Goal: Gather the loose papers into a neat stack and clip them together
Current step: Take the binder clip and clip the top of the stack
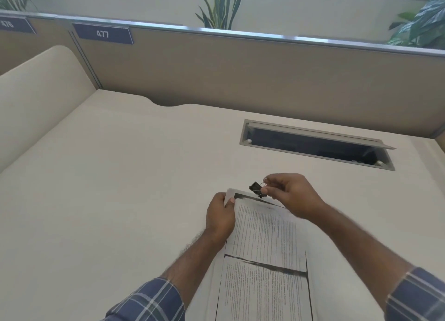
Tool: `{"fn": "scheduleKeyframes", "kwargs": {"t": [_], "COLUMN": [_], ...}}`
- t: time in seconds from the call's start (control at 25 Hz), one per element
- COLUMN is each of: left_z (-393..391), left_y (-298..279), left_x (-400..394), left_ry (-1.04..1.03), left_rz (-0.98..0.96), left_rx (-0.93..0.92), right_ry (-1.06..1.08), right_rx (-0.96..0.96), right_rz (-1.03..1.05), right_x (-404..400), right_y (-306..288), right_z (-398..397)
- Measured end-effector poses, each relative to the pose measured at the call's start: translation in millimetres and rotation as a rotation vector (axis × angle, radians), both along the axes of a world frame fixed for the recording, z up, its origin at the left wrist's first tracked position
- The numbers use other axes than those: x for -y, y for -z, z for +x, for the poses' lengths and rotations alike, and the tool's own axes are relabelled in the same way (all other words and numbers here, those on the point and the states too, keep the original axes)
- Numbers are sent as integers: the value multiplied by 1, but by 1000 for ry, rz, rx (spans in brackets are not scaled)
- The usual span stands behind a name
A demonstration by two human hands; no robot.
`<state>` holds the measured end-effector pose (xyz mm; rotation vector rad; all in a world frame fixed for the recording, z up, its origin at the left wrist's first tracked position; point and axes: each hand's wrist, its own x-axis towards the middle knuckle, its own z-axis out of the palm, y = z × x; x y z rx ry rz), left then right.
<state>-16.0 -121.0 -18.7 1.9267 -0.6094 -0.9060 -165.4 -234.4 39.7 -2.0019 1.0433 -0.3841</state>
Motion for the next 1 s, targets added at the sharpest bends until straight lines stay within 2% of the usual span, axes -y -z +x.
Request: {"fn": "scheduleKeyframes", "kwargs": {"t": [0.2, 0.36, 0.6, 0.76, 1.0], "left_z": [-1, 0, 3, 6, 6], "left_y": [4, 3, 4, 7, 11], "left_x": [0, -3, -5, -4, 0], "left_ry": [12, 32, 31, 20, 32], "left_rz": [-12, -53, -115, -125, -150], "left_rx": [14, -5, -105, -165, -146], "right_ry": [-227, -289, -379, -360, -379], "right_rx": [-254, -351, -345, -309, -300], "right_rz": [-166, -195, -127, -88, -48], "right_x": [23, 36, 31, 29, 28], "right_y": [-12, -15, -13, -8, -6], "right_z": [22, 33, 50, 55, 62]}}
